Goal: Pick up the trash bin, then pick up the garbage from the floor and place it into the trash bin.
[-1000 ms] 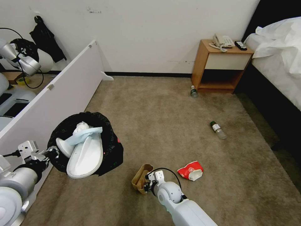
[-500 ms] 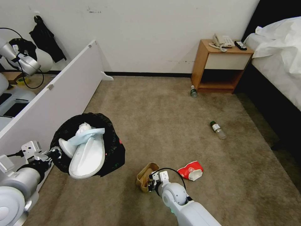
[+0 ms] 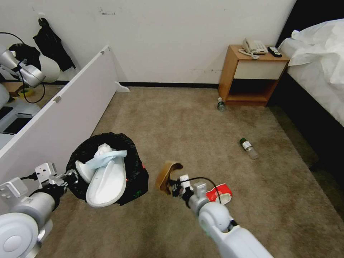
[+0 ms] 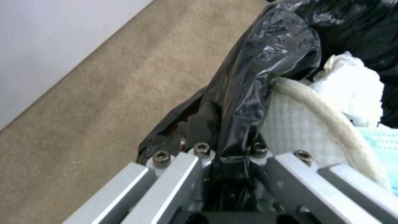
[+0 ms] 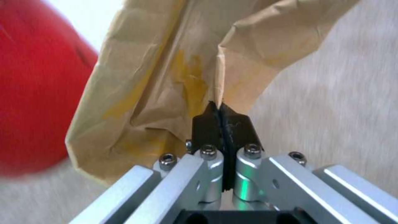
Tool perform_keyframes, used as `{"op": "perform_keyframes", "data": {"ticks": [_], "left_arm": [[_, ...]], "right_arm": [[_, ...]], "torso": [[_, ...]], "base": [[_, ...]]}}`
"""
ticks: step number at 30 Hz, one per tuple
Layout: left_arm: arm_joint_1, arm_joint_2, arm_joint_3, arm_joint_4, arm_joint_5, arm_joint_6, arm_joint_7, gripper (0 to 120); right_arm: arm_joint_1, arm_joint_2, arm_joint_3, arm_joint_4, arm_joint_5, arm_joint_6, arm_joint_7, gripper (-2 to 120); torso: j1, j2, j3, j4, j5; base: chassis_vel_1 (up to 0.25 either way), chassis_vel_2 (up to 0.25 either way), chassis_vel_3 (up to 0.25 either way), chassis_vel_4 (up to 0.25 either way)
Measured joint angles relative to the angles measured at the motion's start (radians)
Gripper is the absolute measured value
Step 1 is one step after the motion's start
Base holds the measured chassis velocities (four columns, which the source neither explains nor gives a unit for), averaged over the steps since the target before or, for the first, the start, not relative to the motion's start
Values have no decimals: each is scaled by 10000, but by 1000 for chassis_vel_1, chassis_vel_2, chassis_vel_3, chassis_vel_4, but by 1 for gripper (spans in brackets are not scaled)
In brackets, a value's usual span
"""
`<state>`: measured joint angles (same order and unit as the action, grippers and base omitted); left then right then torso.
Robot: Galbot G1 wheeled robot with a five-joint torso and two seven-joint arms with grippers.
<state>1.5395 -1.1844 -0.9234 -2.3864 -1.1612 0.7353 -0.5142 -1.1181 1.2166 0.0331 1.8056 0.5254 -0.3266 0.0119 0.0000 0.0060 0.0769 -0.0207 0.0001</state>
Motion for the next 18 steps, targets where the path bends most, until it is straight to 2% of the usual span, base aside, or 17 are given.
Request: {"op": "perform_keyframes", "data": {"ticks": [4,11,18], "left_arm": [[87,-24,356,-67,345,0,46,1],[228,-21,822,-106,754,1,90,1],[326,3,1046,-43,1032,1,154,1]], "right_arm": [[-25,-326,500,709,352,660,-796,0],[92,-422,848,1297,633,1490,-1987,0],[370,-364,884,1692,1265,1932,-2730,0]], "torso": [[0,0,0,0,1],[0,0,0,1,-1],[0,0,0,1,0]], "base": [[0,0,0,0],[0,0,0,0],[0,0,0,0]]}}
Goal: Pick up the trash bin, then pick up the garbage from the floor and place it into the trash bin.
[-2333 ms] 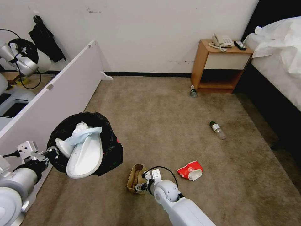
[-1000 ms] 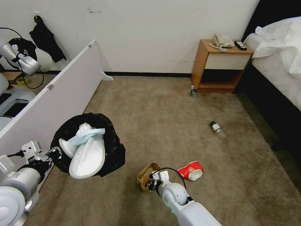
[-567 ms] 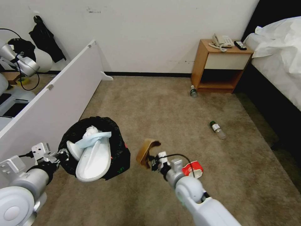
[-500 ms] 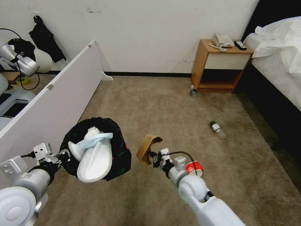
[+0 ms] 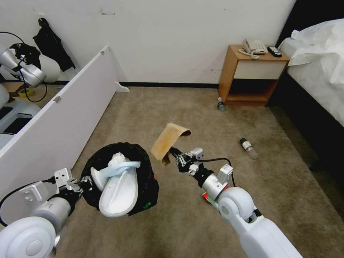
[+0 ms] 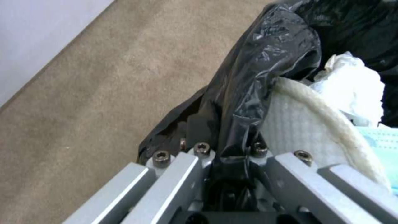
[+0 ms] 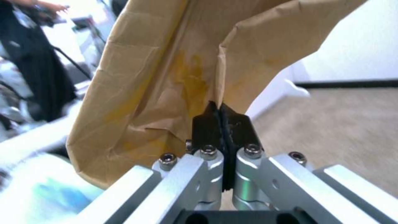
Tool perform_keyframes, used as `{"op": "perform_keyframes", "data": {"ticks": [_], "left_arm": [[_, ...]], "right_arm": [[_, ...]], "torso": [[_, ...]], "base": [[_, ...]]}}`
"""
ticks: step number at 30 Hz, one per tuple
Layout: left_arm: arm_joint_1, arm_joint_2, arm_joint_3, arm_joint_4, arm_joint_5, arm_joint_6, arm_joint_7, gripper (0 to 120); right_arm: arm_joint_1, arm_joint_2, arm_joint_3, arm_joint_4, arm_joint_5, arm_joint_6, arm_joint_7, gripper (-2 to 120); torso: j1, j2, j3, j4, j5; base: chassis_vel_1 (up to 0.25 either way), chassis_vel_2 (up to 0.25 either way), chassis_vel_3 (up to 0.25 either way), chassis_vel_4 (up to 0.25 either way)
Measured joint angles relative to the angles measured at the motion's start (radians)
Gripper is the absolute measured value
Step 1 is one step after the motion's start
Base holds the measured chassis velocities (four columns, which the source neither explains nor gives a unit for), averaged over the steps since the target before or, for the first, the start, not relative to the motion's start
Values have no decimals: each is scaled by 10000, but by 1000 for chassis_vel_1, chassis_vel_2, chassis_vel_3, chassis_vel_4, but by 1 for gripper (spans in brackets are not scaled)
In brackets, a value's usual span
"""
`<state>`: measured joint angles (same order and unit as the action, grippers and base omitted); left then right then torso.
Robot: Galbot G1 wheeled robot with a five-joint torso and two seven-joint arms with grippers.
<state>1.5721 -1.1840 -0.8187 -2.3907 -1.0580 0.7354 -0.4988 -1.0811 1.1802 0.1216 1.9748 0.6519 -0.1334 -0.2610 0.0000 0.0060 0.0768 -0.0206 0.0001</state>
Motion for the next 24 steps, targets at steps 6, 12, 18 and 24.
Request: {"op": "perform_keyframes", "data": {"ticks": [6,12,18,24], "left_arm": [[94,65,381,0,110,0,22,1],[155,127,1022,-133,450,0,41,1],[248,110,1452,-286,589,0,37,1],[250,95,1651,-463,601,0,21,1]], "right_arm": [[242,56,-72,142,441,343,-744,0],[284,78,-267,99,486,722,-1776,0],[202,110,-418,-42,145,786,-2259,0],[53,68,-619,-359,-767,1000,-2797,0]], "torso": [[0,0,0,-1,-1],[0,0,0,-2,-1],[0,0,0,-1,-1],[0,0,0,-1,-1]], "base": [[0,0,0,0],[0,0,0,0],[0,0,0,0],[0,0,0,0]]}}
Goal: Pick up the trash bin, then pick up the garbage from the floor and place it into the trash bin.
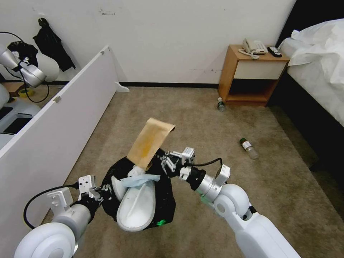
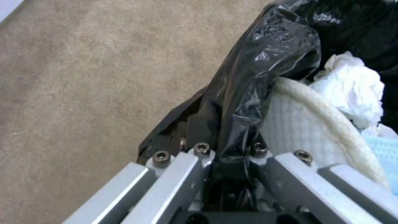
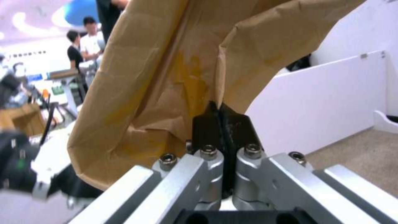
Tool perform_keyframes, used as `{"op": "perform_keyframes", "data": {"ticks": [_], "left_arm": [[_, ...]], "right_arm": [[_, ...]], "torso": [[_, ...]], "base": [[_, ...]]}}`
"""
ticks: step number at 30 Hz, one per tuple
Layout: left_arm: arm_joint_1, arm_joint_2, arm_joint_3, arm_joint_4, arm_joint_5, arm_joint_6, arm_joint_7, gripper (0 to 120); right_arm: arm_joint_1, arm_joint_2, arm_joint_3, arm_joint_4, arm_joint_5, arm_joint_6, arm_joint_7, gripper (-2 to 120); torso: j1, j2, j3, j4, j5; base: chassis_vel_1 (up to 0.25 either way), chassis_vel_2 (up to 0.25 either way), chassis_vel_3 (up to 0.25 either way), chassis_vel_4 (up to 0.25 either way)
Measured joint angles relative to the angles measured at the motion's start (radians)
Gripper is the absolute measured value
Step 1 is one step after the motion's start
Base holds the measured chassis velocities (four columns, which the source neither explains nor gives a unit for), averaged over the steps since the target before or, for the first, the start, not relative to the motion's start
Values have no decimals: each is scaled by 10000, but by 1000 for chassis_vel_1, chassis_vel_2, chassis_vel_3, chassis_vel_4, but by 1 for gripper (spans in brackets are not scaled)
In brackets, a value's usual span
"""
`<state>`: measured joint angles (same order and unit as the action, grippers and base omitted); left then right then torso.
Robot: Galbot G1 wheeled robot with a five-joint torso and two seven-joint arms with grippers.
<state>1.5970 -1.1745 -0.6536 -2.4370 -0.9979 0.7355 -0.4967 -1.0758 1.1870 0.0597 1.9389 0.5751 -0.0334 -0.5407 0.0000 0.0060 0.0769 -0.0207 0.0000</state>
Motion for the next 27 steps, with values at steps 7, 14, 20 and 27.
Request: {"op": "perform_keyframes", "data": {"ticks": [7,14,20,27], "left_arm": [[6,-19,39,-68,-9,0,-8,1],[-12,-11,-156,-136,-135,0,-9,1],[10,-1,-158,-209,-162,0,-11,1],[17,7,-159,-236,-189,1,-9,1]], "right_arm": [[-67,-102,-37,-292,-588,250,-452,0],[-152,-310,73,-607,-1372,761,-828,0],[-168,-317,137,-715,-1713,911,-735,0],[-146,-267,156,-792,-2577,1290,-525,0]], "torso": [[0,0,-1,0,0],[0,0,-1,-1,0],[0,0,0,0,0],[0,0,0,0,0]], "base": [[0,0,0,0],[0,0,0,0],[0,0,0,0],[0,0,0,0]]}}
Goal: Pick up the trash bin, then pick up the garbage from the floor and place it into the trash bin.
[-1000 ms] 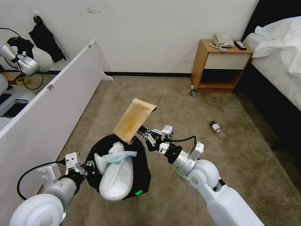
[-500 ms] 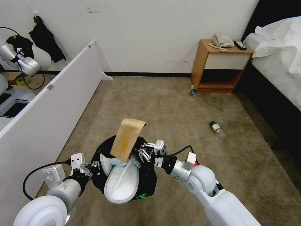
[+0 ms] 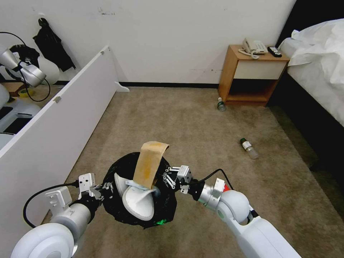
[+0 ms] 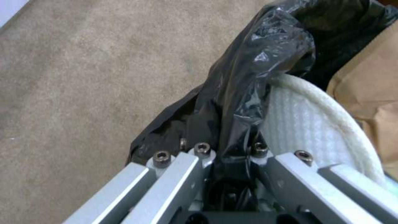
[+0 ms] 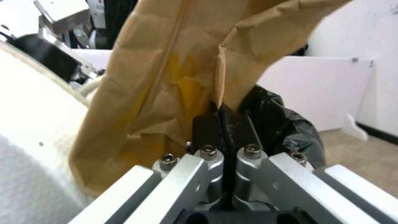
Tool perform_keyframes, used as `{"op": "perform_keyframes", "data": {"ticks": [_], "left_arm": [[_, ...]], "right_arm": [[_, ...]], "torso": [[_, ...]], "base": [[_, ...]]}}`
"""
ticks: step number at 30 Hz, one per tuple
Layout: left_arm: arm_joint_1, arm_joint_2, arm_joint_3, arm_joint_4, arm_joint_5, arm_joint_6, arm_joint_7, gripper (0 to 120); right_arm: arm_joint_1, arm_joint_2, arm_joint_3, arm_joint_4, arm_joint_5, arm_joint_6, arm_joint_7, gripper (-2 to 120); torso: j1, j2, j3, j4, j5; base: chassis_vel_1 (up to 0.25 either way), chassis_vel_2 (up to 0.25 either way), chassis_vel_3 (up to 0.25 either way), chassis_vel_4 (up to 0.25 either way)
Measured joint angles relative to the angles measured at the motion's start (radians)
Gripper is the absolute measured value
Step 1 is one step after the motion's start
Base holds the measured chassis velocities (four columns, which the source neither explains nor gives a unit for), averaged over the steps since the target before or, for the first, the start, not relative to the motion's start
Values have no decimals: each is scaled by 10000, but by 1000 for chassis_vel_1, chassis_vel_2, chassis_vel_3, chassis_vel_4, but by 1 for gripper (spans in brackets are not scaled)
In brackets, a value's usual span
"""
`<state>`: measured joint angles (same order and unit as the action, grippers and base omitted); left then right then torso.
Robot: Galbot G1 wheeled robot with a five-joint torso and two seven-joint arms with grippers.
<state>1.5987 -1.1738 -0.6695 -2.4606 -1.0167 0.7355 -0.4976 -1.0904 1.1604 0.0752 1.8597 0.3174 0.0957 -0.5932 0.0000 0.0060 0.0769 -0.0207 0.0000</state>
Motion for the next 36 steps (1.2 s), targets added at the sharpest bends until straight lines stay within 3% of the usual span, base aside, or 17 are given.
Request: {"op": "perform_keyframes", "data": {"ticks": [7,10,14,16,23,32,36], "left_arm": [[13,-6,121,-43,-7,0,4,1],[17,-22,193,-53,5,1,8,1],[15,-22,195,-53,9,0,8,1],[-1,-19,184,-54,8,1,19,1],[-25,-22,75,-49,-23,1,41,1],[-103,24,-567,-47,-377,-18,47,1],[-115,37,-722,-19,-510,-12,48,1]], "right_arm": [[63,135,-103,-37,-549,327,315,1],[59,226,-164,-88,-747,475,331,15],[38,260,-194,-117,-828,554,324,23],[-7,270,-233,-139,-881,659,284,35],[-58,233,-235,-140,-879,787,25,56],[-186,175,-43,-149,-1250,1029,-455,93],[-219,147,92,-50,-1234,1047,-677,99]], "torso": [[0,0,0,0,0],[0,1,0,0,-1],[0,0,0,0,0],[0,0,0,0,0],[0,0,0,0,-1],[0,0,-1,0,-2],[0,0,1,0,-6]], "base": [[0,0,0,0],[0,0,0,0],[0,0,0,0],[0,0,0,0],[0,0,0,0],[0,0,0,0],[0,0,0,0]]}}
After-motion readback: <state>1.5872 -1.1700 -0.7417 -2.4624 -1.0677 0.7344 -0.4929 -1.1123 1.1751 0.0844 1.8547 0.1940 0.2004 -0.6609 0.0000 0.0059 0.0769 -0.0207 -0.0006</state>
